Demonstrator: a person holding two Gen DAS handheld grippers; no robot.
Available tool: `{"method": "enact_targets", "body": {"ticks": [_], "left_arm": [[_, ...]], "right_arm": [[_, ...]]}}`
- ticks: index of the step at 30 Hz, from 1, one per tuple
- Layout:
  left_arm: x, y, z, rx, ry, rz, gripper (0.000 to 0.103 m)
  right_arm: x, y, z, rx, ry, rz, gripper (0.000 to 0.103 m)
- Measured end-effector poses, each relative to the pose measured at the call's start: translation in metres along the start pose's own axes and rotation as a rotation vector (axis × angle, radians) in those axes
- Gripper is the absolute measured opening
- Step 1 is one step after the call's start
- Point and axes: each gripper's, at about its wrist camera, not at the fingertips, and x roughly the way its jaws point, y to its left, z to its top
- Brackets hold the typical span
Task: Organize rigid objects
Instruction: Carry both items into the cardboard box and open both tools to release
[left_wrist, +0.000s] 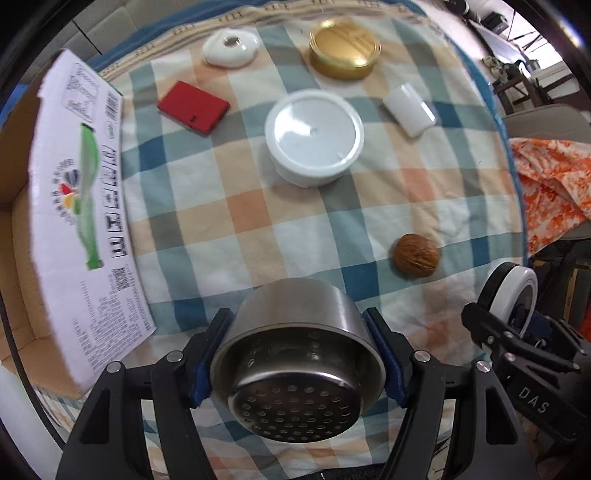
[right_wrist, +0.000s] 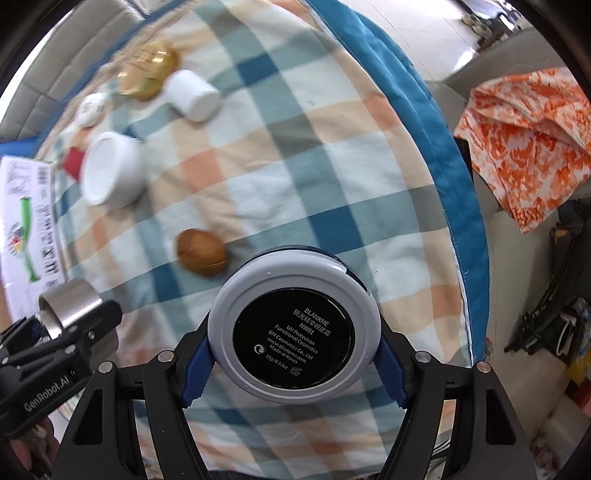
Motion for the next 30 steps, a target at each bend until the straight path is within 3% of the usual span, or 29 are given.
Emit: {"method": "enact_targets", "body": {"ticks": [10,13,15,22,30], "left_arm": [[-0.109,0.070,-0.011,-0.055,-0.161,-0.010,0.069],[-0.133,0.110,0.007,-0.082,-0.205,-0.007,0.069],[-0.119,0.126,0.023,-0.095,-0.223,-0.009,0.069],[-0.134,0.213,0.028,-0.155,-0.257,-0.019,0.069],[-0.121,0.322,0.050,-0.231,-0.212,-0.041,0.069]], "right_arm": [[-0.082,0.077,-0.012,-0.138,-0.134,0.055,0.077],[-0.101,0.106,-0.011,-0.187,-0.182,0.062,0.077],[-0.108,0.128,-0.011,-0.213,-0.201,0.072,0.077],[-0.123,0.230,-0.014,-0.294,-0.234,0.118,0.077],[-0.093,0.341,0.003,-0.356,-0.212,0.137,0.077]]}}
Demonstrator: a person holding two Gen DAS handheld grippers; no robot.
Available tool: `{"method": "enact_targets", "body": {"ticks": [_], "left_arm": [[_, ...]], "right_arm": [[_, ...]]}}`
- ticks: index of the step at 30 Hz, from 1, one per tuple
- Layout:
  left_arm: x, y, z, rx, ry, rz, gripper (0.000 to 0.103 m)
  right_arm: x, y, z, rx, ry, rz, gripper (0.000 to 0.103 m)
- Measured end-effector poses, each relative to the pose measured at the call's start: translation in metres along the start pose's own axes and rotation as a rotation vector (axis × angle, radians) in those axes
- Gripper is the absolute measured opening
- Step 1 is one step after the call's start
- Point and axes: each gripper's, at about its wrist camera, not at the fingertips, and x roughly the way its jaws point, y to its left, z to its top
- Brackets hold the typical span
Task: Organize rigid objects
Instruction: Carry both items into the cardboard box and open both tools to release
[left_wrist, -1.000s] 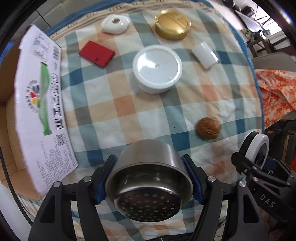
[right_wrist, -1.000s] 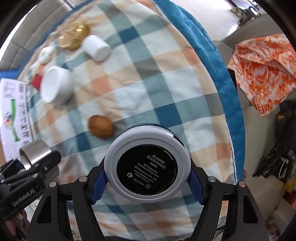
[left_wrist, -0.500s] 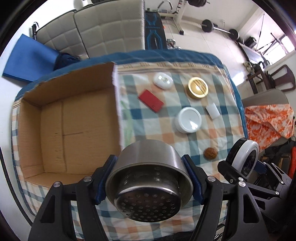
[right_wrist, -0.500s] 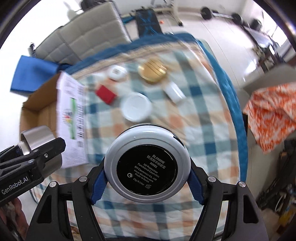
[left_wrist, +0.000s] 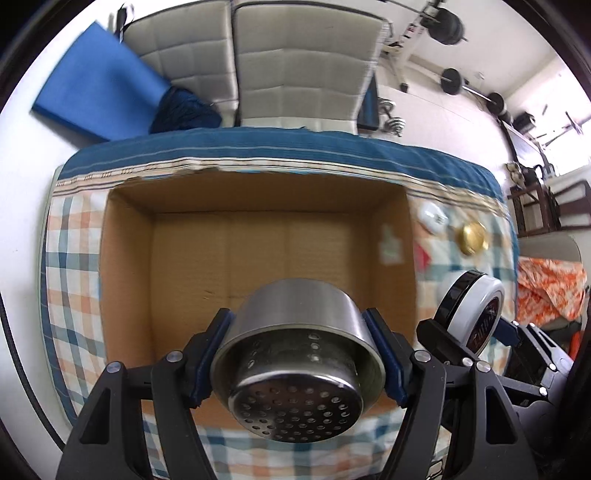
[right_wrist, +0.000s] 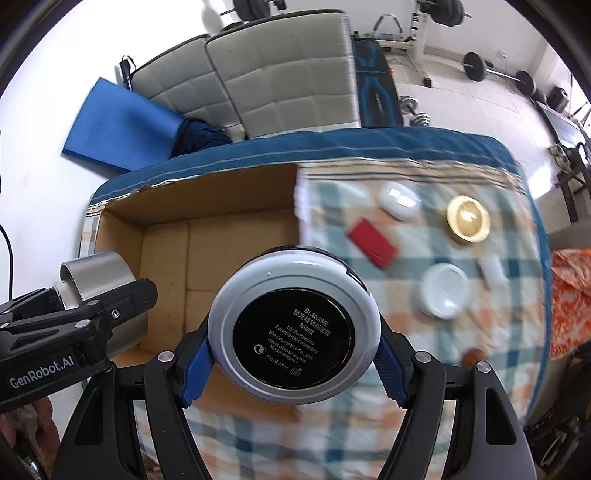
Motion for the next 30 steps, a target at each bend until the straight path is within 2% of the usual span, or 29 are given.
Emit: {"method": "enact_targets", "body": {"ticks": [4,11,14,21,30], "left_arm": [[0.035,0.032,0.022,-0.034,0.049,-0.016,0.069],[0.103,0.076,0.052,-0.134,0.157,-0.086,0.069],[0.121,0.083,0.058,-0.158,0.189,-0.117,0.069],[0.148,0.081,0.066,-0.167,0.228,-0.135,0.069],[0.161,0.068,0.068,-0.151,0.259,-0.117,0.070]], "right_arm": [[0.047,0.031,0.024,-0.002,0.051,0.004,0.077],[0.118,0.050,0.047,0.012,0.129,-0.019,0.077],[0.138,0.054,0.054,0.020,0.151,-0.031,0.077],[0.170,0.049,0.061,0.035,0.203,-0.052,0.077],[0.189,0.044,0.057,0.045,0.234,-0.058,0.078]]}}
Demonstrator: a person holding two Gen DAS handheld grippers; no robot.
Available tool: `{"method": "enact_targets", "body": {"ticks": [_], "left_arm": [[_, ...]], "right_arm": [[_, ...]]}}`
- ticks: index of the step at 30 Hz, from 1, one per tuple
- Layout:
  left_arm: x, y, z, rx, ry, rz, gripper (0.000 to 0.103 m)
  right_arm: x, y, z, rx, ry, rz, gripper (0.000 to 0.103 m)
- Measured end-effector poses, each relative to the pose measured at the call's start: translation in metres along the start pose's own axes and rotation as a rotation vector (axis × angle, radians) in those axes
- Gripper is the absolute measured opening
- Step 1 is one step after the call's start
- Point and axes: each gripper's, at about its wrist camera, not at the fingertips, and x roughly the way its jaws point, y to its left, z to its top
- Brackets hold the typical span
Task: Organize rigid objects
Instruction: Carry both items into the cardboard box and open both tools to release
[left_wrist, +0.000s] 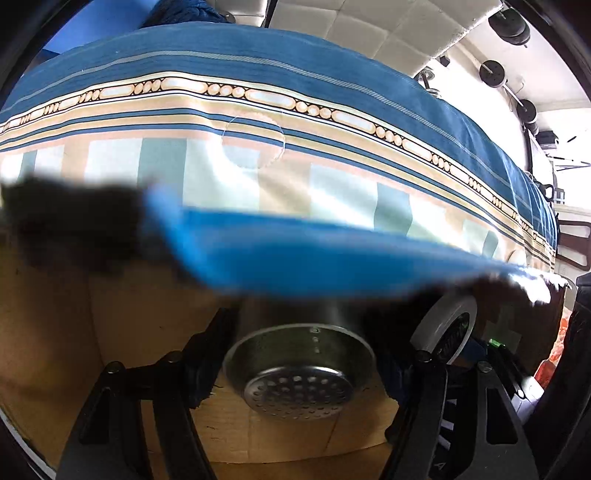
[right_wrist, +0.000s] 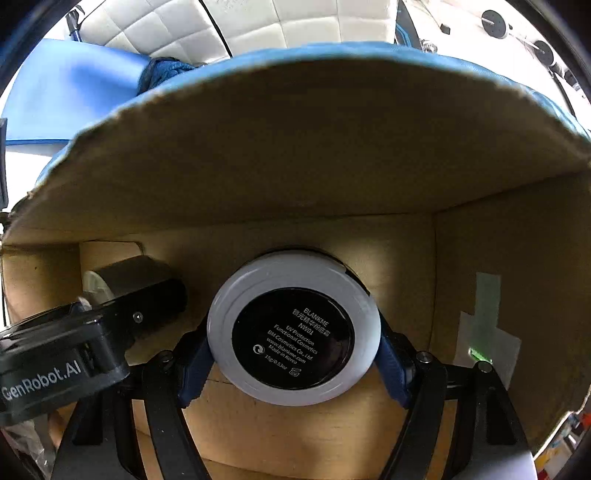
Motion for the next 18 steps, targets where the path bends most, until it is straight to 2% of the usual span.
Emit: {"method": "enact_targets", "body": {"ticks": [8,12,16,18], "left_arm": [[-0.022,-0.012,-0.009,0.024,-0.028,0.025,0.074],[-0.038,-0.007,-0.017,0.017,-0.063,0.034,0.084],[-0.054,-0.006,-0.027,0.017,-0.088,0.036,0.085],[-0.062,-0.004,-0.037,0.023,-0.108,0.048,0.089]], "right_arm": [[0.000,-0.002,-0.009,0.003,0.034,-0.007,0.079],[-0.008,0.003,-0.009,-0.011,0.019,-0.022,0.080],[-0.021,0.006,-0.015,-0.025,0.007,-0.013,0.090],[-0.026,0.008,-0.020,-0.033,-0.003,-0.017,0.091]]}}
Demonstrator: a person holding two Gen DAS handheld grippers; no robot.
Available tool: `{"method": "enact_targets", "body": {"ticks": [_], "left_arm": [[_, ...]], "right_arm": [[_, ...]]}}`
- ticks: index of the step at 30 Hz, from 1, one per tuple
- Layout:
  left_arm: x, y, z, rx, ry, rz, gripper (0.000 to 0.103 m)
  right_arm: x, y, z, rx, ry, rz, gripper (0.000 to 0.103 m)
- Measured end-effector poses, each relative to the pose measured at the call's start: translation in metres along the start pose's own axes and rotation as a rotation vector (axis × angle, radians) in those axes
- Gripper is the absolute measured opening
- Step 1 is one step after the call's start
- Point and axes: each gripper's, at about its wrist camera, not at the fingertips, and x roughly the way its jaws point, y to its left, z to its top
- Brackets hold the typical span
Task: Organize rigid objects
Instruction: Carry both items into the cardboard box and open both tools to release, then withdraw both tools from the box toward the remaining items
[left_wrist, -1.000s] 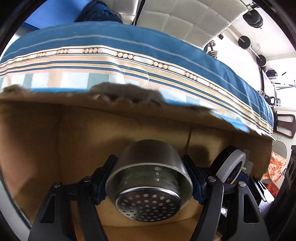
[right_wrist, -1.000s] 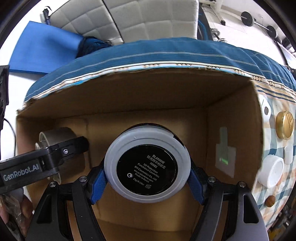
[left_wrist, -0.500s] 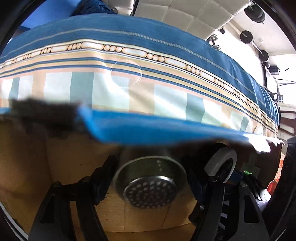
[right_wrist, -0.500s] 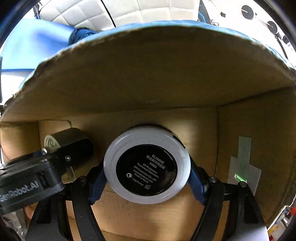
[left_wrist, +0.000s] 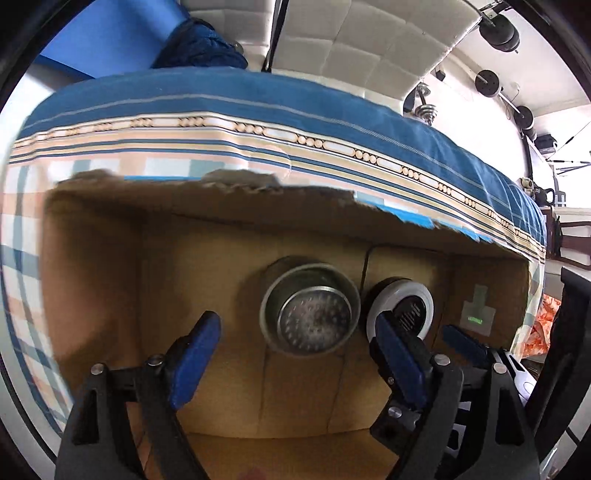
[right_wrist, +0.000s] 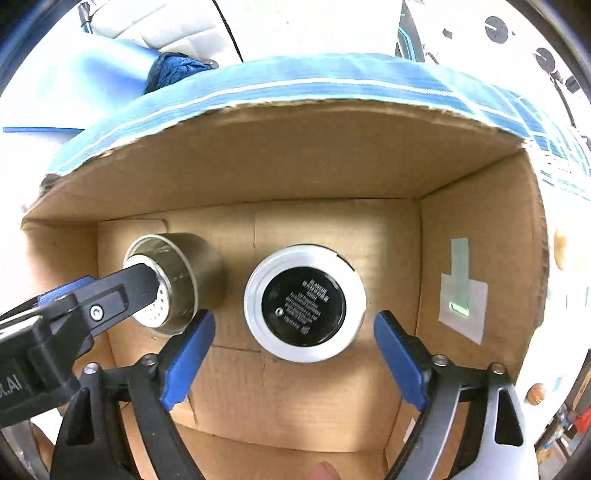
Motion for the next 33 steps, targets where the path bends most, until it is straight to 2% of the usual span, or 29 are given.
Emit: {"method": "enact_targets", "body": {"ticks": [3,4,7,11,20,29,33], "left_arm": [[-0.013,-0.001,-0.013,0.016,-0.039,0.049,0.100],[-0.017,0.001,-0.018,0.026,-0.056,0.066,0.102],[-0.031,0.004,-0.036,0.055,-0.100,0.111,0.103],[-0.046,0.000,-0.058,0.078,-0.153,0.132,0.103],[-0.092,0.000,-0.118,0.100,-0.270,0.109,0.103],[-0.135,0.000,-0.168,0.093,-0.333,0.090,0.103],[-0.151,0.000,-0.187,0.088,-0.356,0.092,0.103]], "right_arm": [[-0.009,0.008,-0.004,-0.013,-0.014,-0.015,0.097],[-0.011,0.013,-0.002,-0.018,-0.022,-0.023,0.103],[-0.025,0.019,-0.014,-0.034,-0.043,-0.043,0.103],[-0.038,0.025,-0.038,-0.043,-0.062,-0.047,0.103],[-0.107,0.023,-0.104,-0.069,-0.186,-0.050,0.103],[-0.165,0.023,-0.166,-0.074,-0.257,-0.012,0.103],[-0.182,0.025,-0.183,-0.090,-0.278,0.000,0.103]]}}
